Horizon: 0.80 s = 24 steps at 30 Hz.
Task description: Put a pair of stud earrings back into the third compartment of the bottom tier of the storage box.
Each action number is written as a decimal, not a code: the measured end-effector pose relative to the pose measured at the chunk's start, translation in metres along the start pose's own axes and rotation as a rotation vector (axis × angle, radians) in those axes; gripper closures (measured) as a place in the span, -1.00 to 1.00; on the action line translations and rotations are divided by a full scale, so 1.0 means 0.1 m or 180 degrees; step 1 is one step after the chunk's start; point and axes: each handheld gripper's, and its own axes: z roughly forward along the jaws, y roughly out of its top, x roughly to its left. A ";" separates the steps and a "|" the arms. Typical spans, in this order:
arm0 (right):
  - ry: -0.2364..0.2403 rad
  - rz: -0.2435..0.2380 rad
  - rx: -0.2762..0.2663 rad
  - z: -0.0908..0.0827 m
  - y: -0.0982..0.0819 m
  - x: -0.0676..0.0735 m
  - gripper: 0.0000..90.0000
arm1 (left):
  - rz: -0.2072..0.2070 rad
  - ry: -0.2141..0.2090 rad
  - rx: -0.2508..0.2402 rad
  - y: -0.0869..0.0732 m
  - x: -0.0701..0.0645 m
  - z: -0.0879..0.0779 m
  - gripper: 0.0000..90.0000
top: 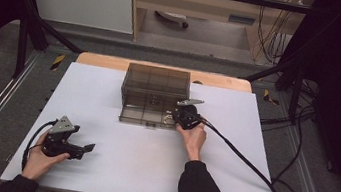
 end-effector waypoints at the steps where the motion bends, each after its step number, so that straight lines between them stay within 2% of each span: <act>1: 0.0003 0.0000 0.0004 0.00 0.00 0.00 0.92 | -0.0001 0.0001 -0.0001 0.00 0.00 0.00 -0.86; 10: -0.0011 -0.0025 -0.0058 -0.05 0.02 0.00 0.83 | -0.0001 0.0001 -0.0004 0.00 0.00 0.00 -0.86; 16: 0.0043 -0.0040 -0.0161 -0.21 0.07 0.03 0.63 | -0.0003 0.0006 -0.0006 0.00 0.00 -0.01 -0.86; 24: 0.0127 -0.0025 -0.0246 -0.47 0.06 0.02 0.09 | 0.0001 0.0006 0.0005 0.00 0.00 0.00 -0.86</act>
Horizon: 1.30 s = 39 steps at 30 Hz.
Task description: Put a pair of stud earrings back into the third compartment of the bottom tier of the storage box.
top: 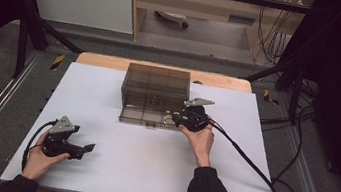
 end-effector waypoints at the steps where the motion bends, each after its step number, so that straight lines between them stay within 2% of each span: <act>1: 0.0013 0.0002 -0.0019 -0.03 -0.01 -0.01 0.00 | -0.0002 0.0000 0.0001 0.00 0.00 0.00 -0.86; 2: 0.0013 0.0002 -0.0019 -0.03 -0.01 -0.01 0.00 | -0.0002 0.0000 0.0001 0.00 0.00 0.00 -0.86; 4: 0.0061 0.0039 -0.0022 -0.13 -0.04 -0.03 -0.21 | -0.0001 0.0001 0.0003 0.00 0.00 0.00 -0.86; 9: 0.0023 0.0049 -0.0109 -0.32 -0.12 -0.08 -0.47 | -0.0005 0.0002 0.0005 0.00 0.00 0.01 -0.86; 10: 0.0023 0.0049 -0.0109 -0.32 -0.12 -0.08 -0.47 | -0.0005 0.0002 0.0005 0.00 0.00 0.01 -0.86; 11: 0.0036 0.0084 -0.0130 -0.39 -0.16 -0.11 -0.58 | -0.0004 0.0000 0.0011 0.00 0.00 0.01 -0.86; 17: 0.0055 0.0140 -0.0204 -0.56 -0.31 -0.19 -0.80 | 0.0001 -0.0001 0.0013 0.00 -0.01 0.01 -0.86; 26: 0.0054 0.0130 -0.0244 -0.77 -0.56 -0.28 -0.95 | 0.0010 -0.0010 0.0030 0.00 -0.01 0.01 -0.86; 30: 0.0079 0.0180 -0.0224 -0.82 -0.68 -0.31 -0.98 | 0.0010 -0.0012 0.0034 0.00 -0.01 0.02 -0.87; 39: 0.0170 0.0140 -0.0211 -0.90 -0.96 -0.39 -0.98 | 0.0018 -0.0020 0.0046 -0.01 -0.02 0.02 -0.87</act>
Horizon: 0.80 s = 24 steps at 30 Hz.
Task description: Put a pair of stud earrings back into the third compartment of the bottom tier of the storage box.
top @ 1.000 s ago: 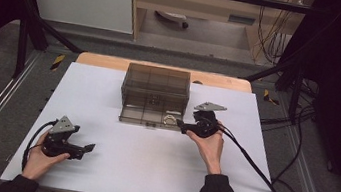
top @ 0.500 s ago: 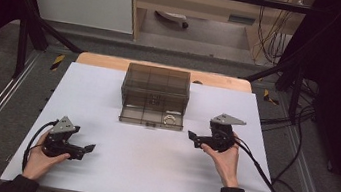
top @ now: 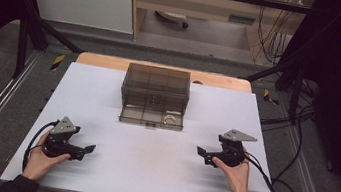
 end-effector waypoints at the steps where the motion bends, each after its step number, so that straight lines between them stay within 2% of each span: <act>1: 0.0022 0.0008 -0.0004 -0.01 -0.03 -0.01 -0.98 | 0.0001 0.0001 0.0000 0.00 0.00 0.00 -0.87; 10: 0.0126 0.0068 -0.0006 -0.14 -0.26 -0.11 -0.98 | 0.0004 -0.0009 0.0005 0.00 -0.01 0.00 -0.87; 14: 0.0137 0.0033 -0.0001 -0.19 -0.34 -0.15 -0.98 | 0.0005 -0.0012 0.0006 -0.01 -0.01 0.00 -0.87; 24: 0.0149 0.0058 0.0043 -0.31 -0.49 -0.22 -0.98 | 0.0005 -0.0024 -0.0003 -0.01 -0.01 -0.01 -0.87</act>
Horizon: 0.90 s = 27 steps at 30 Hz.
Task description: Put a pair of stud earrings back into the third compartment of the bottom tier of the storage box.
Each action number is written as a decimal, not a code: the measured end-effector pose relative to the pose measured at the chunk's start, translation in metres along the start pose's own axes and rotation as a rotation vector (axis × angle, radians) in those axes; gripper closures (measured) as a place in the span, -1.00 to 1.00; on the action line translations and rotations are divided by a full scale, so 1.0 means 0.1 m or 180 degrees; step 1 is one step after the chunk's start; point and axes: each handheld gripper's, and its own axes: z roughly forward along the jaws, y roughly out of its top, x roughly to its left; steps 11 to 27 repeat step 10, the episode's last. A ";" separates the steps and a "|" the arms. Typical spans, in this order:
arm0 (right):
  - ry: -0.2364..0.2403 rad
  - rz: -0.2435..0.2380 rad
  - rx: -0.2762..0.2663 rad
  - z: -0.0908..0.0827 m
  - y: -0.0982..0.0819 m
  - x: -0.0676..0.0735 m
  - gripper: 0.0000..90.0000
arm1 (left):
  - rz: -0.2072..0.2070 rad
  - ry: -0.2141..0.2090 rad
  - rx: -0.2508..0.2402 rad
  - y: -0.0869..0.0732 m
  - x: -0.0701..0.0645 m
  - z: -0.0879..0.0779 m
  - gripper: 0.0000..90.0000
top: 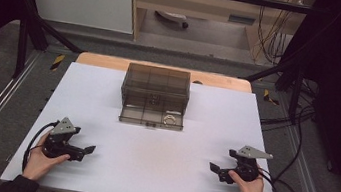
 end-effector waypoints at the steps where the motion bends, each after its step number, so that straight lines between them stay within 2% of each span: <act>1: 0.0000 0.0000 0.0000 0.00 0.00 0.00 -0.98 | 0.0000 0.0000 0.0000 0.00 0.00 0.00 -0.87; 27: 0.0010 -0.0003 0.0025 0.00 -0.02 -0.01 -0.98 | 0.0002 -0.0007 -0.0002 0.00 0.00 0.00 -0.87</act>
